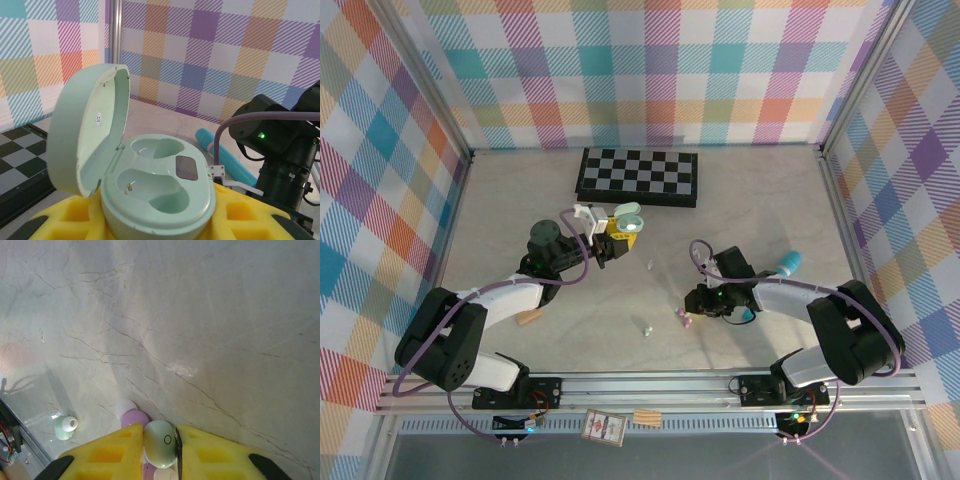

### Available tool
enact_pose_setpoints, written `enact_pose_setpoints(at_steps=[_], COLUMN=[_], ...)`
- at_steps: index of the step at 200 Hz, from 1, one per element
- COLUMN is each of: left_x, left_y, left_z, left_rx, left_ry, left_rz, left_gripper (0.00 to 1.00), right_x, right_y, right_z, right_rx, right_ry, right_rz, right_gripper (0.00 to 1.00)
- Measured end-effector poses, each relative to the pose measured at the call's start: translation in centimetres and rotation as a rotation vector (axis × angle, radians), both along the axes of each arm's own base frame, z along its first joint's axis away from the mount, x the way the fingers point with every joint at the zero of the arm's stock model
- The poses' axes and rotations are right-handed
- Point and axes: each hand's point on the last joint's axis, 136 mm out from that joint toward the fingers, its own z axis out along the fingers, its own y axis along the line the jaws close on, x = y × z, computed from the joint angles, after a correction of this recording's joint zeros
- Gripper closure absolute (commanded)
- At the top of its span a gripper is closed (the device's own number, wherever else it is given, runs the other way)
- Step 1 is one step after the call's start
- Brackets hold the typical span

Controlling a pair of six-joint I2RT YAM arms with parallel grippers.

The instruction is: Insert the wireless bluetooth earbuds into the charging case

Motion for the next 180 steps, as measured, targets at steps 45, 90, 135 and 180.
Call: enact_pose_setpoints(at_steps=[45, 90, 135, 180], left_x=[0.0, 0.0, -0.4, -1.0], left_y=[0.0, -0.6, -2.0, -4.1], left_z=[0.0, -0.5, -1.4, -4.6], left_rx=[0.001, 0.044, 0.078, 0.120], left_ry=[0.000, -0.006, -0.004, 0.062], left_rz=[0.000, -0.011, -0.045, -0.100], left_gripper=[0.72, 0.72, 0.72, 0.72], right_x=[-0.1, 0.7, 3.3, 4.8], right_y=[-0.2, -1.4, -1.5, -0.8], right_z=[0.1, 2.3, 7.4, 13.3], right_rx=[-0.016, -0.076, -0.103, -0.089], right_ry=[-0.009, -0.092, -0.229, -0.367], right_rz=[-0.003, -0.023, -0.046, -0.032], right_gripper=[0.79, 0.79, 0.78, 0.78])
